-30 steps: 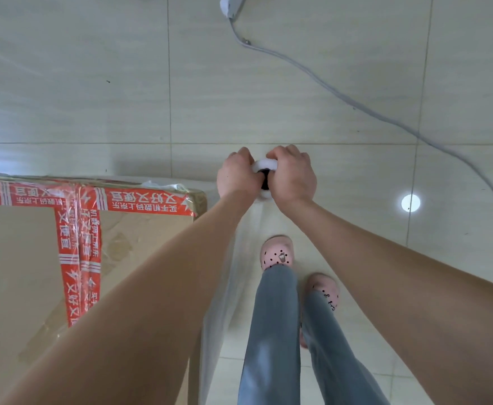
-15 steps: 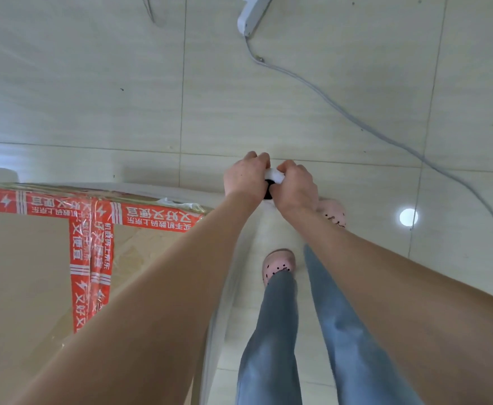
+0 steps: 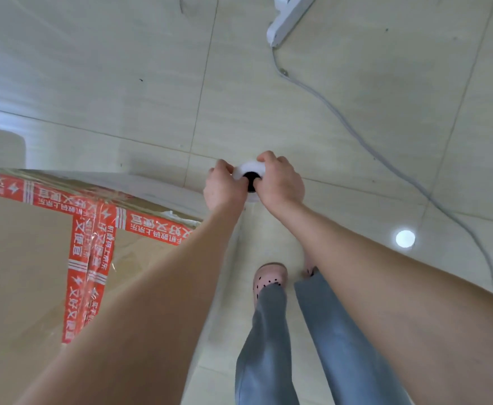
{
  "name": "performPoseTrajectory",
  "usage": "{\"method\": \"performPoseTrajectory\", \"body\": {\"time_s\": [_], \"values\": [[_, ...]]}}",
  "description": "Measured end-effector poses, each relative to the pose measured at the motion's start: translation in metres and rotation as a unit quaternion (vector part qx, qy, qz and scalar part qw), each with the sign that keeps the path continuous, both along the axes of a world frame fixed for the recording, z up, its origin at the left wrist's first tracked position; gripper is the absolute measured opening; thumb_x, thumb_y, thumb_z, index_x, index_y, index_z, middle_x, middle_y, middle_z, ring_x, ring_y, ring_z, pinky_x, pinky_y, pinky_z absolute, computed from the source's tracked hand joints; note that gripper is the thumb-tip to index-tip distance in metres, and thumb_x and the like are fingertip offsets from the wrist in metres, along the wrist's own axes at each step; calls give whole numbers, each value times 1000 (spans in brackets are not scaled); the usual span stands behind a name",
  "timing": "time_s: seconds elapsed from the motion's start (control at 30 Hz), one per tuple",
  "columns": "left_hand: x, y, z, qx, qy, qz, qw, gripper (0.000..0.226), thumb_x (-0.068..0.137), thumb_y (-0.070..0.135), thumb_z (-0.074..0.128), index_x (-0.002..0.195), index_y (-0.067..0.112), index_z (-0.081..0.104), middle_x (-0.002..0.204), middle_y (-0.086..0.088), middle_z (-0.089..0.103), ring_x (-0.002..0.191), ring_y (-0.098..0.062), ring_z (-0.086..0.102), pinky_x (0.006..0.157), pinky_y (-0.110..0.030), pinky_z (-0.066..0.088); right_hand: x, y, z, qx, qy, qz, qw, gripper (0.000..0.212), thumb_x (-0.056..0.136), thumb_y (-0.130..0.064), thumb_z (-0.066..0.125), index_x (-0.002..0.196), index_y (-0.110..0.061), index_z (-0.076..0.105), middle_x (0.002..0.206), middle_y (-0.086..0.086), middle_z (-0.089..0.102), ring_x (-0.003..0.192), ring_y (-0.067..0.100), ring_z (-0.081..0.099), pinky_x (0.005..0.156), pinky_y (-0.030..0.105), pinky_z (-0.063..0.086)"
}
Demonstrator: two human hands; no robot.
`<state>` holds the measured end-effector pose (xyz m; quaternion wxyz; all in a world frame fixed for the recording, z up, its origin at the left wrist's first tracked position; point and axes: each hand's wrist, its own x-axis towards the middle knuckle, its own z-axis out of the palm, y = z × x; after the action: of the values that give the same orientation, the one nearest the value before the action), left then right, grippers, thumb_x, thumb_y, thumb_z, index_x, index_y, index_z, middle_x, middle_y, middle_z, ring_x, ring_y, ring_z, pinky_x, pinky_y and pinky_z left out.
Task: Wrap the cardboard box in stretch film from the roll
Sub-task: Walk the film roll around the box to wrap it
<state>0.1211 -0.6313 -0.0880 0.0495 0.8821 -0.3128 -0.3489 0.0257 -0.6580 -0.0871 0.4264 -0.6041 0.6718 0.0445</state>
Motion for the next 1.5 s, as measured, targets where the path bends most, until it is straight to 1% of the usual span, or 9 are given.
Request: {"method": "performPoseTrajectory", "body": {"time_s": [0.2, 0.33, 0.53, 0.6, 0.73, 0.93, 1.17, 1.3, 1.5], "values": [[1, -15, 3, 14, -50, -209, 977, 30, 81, 13, 58, 110, 16, 53, 110, -7, 51, 91, -29, 57, 59, -32, 34, -1, -2, -5, 29, -8, -25, 999, 38, 83, -12, 50, 120, -21, 52, 116, 7, 54, 100, 29, 57, 71, 28, 36], [1, -30, 2, 2, -73, -270, 960, 20, 81, 13, 54, 101, 16, 58, 101, -5, 54, 85, -26, 55, 56, -31, 30, 2, -11, -6, -1, 0, -7, 1000, 29, 81, -14, 50, 106, -22, 59, 107, 3, 56, 87, 29, 57, 64, 30, 35], [13, -38, -1, -7, -38, -65, 997, 6, 79, 15, 54, 82, 19, 50, 89, 1, 52, 71, -21, 47, 51, -27, 28, 13, -40, -4, -55, -14, 117, 991, 31, 82, -18, 47, 106, -29, 64, 110, -2, 57, 86, 25, 57, 61, 25, 28], [17, -40, -2, -15, -22, 20, 999, 9, 78, 17, 57, 82, 19, 49, 90, 1, 56, 74, -22, 50, 58, -27, 33, 22, -49, -4, -74, -6, 148, 986, 36, 84, -16, 48, 116, -28, 60, 120, -4, 55, 97, 24, 59, 65, 27, 31], [26, -39, -2, -22, -11, 150, 988, 15, 80, 21, 62, 90, 16, 52, 102, -3, 62, 89, -25, 59, 69, -28, 40, 36, -54, -3, -53, 4, 129, 990, 35, 85, -15, 52, 119, -23, 52, 118, 4, 53, 96, 29, 59, 64, 30, 33], [23, -44, 6, -25, -68, -96, 993, 30, 83, 17, 59, 112, 15, 51, 111, -8, 51, 93, -29, 56, 61, -34, 40, 33, -63, -1, 0, 8, 89, 996, 26, 84, -13, 50, 109, -20, 52, 112, 7, 52, 84, 30, 54, 66, 30, 32], [37, -66, 7, 23, -85, -186, 979, 25, 86, 9, 53, 110, 12, 52, 108, -9, 53, 94, -31, 56, 59, -35, 37, 44, -72, -2, -17, 21, 120, 992, 21, 84, -17, 49, 102, -21, 59, 106, 4, 55, 73, 26, 46, 63, 31, 31], [55, -79, 7, 24, -35, -97, 994, 16, 83, 11, 52, 98, 11, 54, 101, -9, 57, 83, -30, 57, 60, -33, 36, 58, -87, 1, -33, -4, 151, 988, 18, 81, -23, 49, 92, -22, 63, 100, 2, 58, 81, 30, 56, 61, 30, 29], [81, -78, 5, 38, 13, 117, 992, 9, 80, 16, 55, 87, 16, 48, 83, -2, 56, 76, -25, 52, 61, -29, 36, 96, -102, 1, -58, -2, 241, 969, 36, 83, -11, 49, 115, -23, 59, 120, -1, 55, 102, 25, 58, 66, 29, 37]]}}
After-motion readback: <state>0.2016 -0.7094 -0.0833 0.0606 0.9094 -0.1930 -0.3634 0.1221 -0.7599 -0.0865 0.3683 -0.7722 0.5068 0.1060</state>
